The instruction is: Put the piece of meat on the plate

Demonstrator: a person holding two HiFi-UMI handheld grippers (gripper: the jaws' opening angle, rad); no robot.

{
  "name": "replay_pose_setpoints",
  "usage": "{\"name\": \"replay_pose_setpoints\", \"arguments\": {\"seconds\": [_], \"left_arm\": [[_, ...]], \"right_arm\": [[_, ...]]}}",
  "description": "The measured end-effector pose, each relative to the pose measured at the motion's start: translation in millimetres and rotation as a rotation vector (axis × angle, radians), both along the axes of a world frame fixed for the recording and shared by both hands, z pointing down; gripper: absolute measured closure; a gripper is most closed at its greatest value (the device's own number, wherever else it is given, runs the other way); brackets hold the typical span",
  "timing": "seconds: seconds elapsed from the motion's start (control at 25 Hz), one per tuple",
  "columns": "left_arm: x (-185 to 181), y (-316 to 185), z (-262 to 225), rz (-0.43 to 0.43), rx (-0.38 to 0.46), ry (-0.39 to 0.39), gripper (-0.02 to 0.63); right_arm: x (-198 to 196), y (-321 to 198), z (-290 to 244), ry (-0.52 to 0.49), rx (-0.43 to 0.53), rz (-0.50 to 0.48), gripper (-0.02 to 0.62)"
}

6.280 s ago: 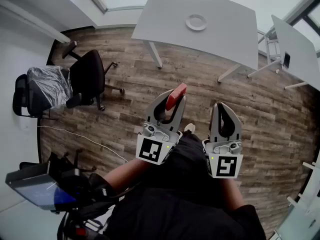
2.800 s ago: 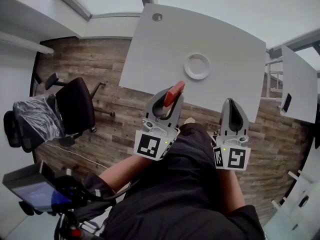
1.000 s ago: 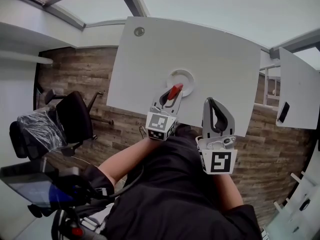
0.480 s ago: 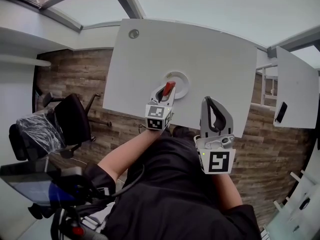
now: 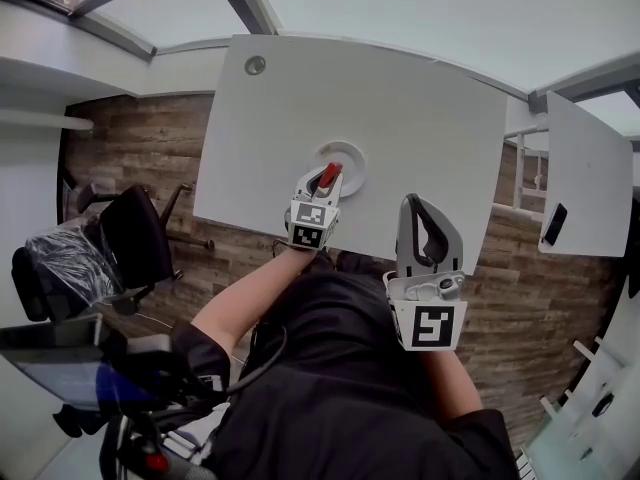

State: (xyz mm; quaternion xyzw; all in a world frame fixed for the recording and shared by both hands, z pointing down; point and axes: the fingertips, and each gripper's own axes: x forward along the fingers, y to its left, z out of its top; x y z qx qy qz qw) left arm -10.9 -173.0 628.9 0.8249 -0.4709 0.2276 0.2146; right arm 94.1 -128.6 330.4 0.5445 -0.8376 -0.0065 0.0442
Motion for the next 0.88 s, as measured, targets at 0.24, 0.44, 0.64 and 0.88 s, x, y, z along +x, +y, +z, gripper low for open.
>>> {"name": "replay_pose_setpoints", "arguments": {"seconds": [0.24, 0.44, 0.64, 0.88], "left_arm": [[9.8, -4.7, 16.7, 0.028, -0.019, -0.019, 0.508], [5.4, -2.7, 43.8, 0.026, -0.086, 0.047, 0.508], [16.8, -6.5, 58.9, 0.085, -0.096, -0.013, 0.508], [12.2, -3.7, 77.7, 0.049, -0.169, 0.005, 0.508]], "right_arm": [[12.2, 1.6, -1.3, 0.002, 0.023, 0.014, 0.589], [19.9, 5.4, 1.8, 0.004, 0.01, 0.03, 0.589], [27.9, 6.6, 10.0, 0.007, -0.011, 0.046, 0.589], [29.7, 10.0, 11.7, 0.016, -0.022, 0.06, 0.589]]}}
